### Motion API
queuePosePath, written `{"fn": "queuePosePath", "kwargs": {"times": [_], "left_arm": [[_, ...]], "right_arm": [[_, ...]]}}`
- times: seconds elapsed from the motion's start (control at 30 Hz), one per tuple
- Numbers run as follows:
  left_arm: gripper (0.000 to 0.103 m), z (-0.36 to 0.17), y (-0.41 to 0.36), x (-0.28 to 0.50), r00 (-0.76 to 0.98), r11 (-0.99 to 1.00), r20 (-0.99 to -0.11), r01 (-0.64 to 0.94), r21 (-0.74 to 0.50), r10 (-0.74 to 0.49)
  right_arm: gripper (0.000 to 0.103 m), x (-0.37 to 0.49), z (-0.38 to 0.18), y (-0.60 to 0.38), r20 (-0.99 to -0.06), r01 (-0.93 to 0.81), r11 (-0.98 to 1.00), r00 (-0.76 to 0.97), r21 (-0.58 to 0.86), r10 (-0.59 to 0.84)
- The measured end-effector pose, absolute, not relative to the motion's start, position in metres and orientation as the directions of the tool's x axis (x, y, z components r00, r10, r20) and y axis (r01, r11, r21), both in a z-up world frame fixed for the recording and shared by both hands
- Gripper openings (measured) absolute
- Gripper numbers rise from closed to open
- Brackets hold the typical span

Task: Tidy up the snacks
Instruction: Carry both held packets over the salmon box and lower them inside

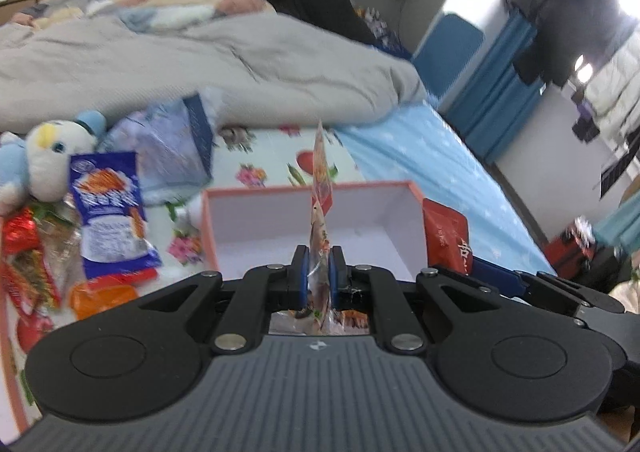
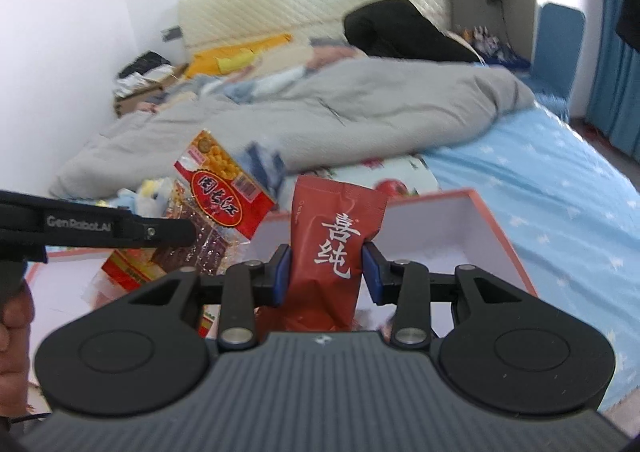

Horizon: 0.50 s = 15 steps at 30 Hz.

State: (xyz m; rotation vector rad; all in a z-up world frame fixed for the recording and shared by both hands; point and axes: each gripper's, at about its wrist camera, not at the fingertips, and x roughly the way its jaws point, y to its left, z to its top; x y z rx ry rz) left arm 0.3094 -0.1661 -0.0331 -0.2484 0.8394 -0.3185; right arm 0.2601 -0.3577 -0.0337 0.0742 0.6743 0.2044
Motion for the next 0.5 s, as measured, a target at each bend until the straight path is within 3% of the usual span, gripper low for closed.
{"fn": "queuePosePath", "kwargs": {"times": [0.5], "left_arm": [[0.012, -0.124, -0.234, 0.387, 0.449, 0.935, -0.823, 0.226, -0.273, -0.348]], "right_arm": [[0.041, 0.3, -0.122, -0.402, -0.743, -0.066, 0.989, 0.654, 0.13, 0.141]]}}
